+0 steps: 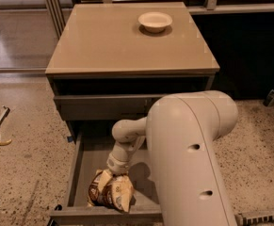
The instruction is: Pick brown chip bag from middle drawer and place on counter
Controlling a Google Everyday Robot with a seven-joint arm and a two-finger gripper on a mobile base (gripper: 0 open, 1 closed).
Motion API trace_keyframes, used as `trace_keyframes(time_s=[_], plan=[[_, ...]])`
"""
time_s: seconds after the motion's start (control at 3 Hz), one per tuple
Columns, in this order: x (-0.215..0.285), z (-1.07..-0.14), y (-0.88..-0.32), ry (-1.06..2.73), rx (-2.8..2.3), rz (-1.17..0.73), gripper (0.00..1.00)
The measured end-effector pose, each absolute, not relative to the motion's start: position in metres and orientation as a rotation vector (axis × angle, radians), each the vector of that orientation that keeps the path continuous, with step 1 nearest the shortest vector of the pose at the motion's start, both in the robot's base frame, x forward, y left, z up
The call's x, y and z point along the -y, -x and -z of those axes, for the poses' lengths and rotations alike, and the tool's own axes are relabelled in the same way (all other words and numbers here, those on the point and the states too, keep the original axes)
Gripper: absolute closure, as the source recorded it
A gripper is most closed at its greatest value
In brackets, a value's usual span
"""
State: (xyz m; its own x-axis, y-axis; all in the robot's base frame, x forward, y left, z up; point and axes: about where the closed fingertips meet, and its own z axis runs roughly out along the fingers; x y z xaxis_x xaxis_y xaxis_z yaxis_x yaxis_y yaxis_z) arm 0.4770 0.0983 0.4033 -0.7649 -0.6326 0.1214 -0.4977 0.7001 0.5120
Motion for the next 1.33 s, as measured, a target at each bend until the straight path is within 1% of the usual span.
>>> trace_keyframes(time_s=[0.33,0.67,1.33], plan=[[-0.086,-0.412,-0.484,-0.888,2.661,0.673,0.89],[-0.056,-0.441,-0.496,-0.869,2.756,0.665,1.00],[0.027,-0.542,-0.537,-0.918,2.952,0.600,1.00]])
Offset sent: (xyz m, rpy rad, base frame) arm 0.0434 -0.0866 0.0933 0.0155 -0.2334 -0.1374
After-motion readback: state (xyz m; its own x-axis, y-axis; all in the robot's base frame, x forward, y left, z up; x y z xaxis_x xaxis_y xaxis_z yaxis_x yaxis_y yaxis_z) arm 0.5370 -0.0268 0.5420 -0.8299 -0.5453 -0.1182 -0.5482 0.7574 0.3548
